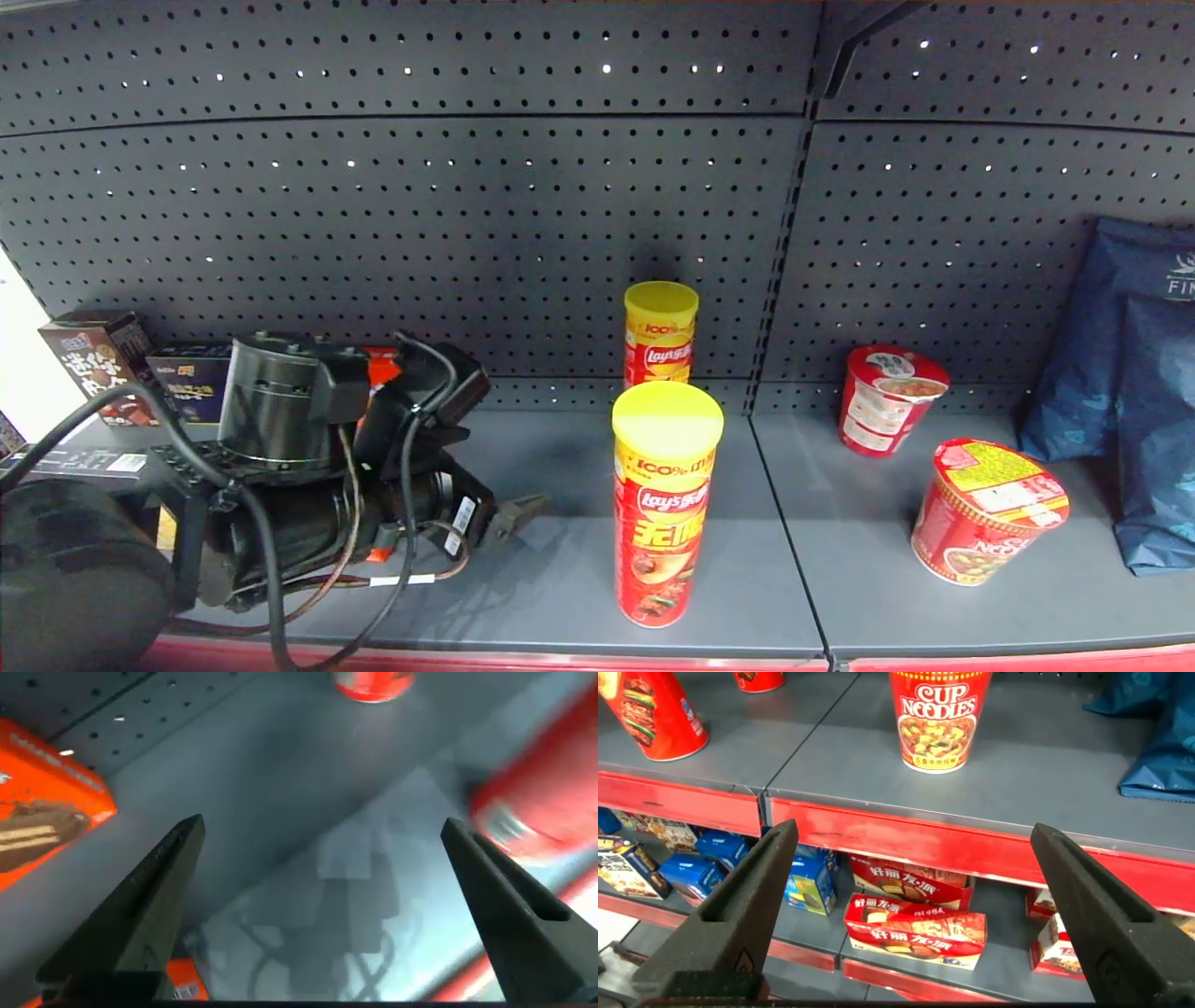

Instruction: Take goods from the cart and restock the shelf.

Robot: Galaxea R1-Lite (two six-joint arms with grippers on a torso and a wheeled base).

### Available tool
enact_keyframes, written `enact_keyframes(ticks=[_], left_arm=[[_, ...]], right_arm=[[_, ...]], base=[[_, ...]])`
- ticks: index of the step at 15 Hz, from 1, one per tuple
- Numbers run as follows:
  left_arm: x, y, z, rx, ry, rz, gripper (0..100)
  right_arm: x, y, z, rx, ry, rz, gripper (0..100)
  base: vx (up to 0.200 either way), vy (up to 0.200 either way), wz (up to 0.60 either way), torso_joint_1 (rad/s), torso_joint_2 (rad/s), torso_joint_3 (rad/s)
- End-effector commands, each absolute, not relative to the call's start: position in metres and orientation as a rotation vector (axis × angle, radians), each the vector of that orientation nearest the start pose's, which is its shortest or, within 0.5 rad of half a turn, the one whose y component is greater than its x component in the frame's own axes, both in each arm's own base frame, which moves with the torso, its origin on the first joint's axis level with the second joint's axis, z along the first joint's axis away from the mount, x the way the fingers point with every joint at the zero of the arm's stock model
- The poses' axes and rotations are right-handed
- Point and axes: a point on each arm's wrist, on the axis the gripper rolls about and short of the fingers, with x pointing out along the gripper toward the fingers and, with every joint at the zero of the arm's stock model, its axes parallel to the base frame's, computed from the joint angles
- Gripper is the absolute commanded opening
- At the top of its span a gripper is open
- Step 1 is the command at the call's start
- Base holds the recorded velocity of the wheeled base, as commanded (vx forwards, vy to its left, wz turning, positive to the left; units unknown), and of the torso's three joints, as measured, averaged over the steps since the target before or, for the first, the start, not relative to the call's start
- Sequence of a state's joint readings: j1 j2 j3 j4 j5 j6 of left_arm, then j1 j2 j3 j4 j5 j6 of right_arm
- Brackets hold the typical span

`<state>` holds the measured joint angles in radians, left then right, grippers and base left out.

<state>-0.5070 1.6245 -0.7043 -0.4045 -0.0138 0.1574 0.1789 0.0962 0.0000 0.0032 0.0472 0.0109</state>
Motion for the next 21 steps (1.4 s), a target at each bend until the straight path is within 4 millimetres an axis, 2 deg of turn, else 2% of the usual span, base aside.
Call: enact_keyframes(ticks=[1,5,9,21], left_arm=[[0.242,-0.15,0.15,0.299,0.478,-0.57,100],[0.233,-0.16,0.148,0.312,0.481,-0.613,100],[0.233,-0.162,0.15,0.311,0.472,-0.607,100],[0.243,-0.183,0.15,0.263,0.449,-0.61,100]], right_arm=[[-0.015,-0.002,0.077,0.004,0.101,0.226,100],[-0.015,-0.002,0.077,0.004,0.099,0.226,100],[-0.015,-0.002,0.077,0.004,0.099,0.226,100],[-0.015,-0.002,0.077,0.004,0.099,0.226,100]], base=[[0.0,0.0,0.0,0.0,0.0,0.0],[0.0,0.0,0.0,0.0,0.0,0.0],[0.0,0.0,0.0,0.0,0.0,0.0],[0.0,0.0,0.0,0.0,0.0,0.0]])
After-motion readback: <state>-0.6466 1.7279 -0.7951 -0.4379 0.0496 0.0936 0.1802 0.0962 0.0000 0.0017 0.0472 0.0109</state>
